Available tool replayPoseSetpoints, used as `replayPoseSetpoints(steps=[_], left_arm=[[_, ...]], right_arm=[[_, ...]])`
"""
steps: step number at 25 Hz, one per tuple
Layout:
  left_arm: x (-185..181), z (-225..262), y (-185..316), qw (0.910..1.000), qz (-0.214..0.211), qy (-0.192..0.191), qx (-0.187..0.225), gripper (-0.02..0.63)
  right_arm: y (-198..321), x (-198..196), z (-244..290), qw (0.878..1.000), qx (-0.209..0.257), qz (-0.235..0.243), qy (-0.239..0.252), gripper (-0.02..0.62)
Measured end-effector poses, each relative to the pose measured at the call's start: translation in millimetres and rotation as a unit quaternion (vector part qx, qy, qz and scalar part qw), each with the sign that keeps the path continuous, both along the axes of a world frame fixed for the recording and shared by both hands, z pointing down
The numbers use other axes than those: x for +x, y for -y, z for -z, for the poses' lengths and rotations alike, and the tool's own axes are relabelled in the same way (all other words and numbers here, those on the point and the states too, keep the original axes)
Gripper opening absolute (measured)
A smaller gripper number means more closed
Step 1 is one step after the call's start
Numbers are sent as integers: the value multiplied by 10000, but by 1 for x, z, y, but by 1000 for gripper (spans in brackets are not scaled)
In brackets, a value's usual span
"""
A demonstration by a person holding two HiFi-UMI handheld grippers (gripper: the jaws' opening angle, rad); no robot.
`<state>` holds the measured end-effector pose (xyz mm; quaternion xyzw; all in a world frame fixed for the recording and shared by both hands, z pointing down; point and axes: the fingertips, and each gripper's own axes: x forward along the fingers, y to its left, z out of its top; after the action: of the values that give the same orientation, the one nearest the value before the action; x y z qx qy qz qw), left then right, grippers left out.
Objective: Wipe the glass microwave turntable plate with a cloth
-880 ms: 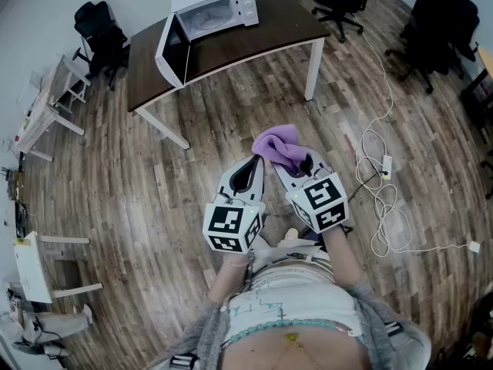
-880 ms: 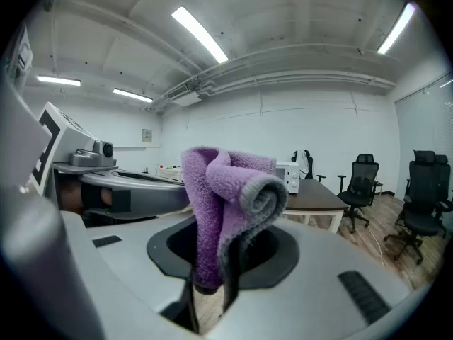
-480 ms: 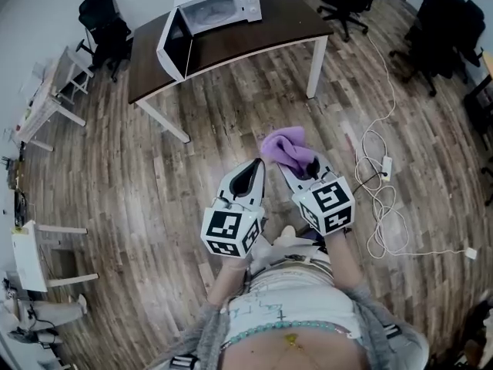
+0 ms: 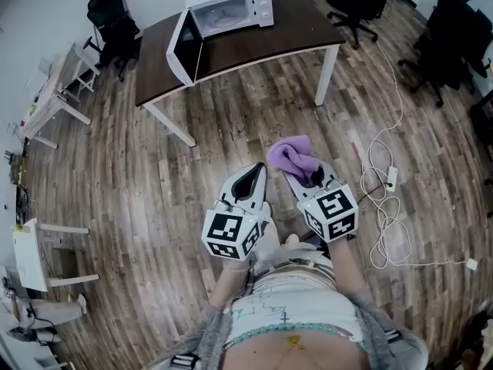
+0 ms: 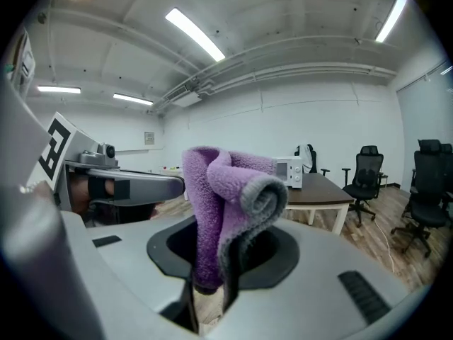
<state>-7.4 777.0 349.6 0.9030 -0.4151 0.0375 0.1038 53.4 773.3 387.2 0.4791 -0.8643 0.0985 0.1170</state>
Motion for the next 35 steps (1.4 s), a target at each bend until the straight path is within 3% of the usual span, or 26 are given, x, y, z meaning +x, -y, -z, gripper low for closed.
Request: replayPoseSetpoints(steps=[5, 11, 20, 28, 35], left_arm=[[-4, 1, 48, 9999, -107, -42, 51, 11], [-8, 0, 102, 9994, -325, -119, 4, 11], [-48, 0, 173, 9996, -292, -21, 25, 11], [-65, -8, 205, 9986, -517, -52, -60, 11], [-74, -9, 233, 9990, -359, -219, -135, 11]], right_arm=[[44, 4, 3, 9999, 52, -157, -27, 115], [100, -13, 10, 9993, 151, 67, -329, 115], [172, -50, 9, 9996, 116, 26, -246, 115], [199, -80, -3, 9998, 36, 138, -165, 115], [224, -86, -7, 9997, -42, 112, -225, 115]])
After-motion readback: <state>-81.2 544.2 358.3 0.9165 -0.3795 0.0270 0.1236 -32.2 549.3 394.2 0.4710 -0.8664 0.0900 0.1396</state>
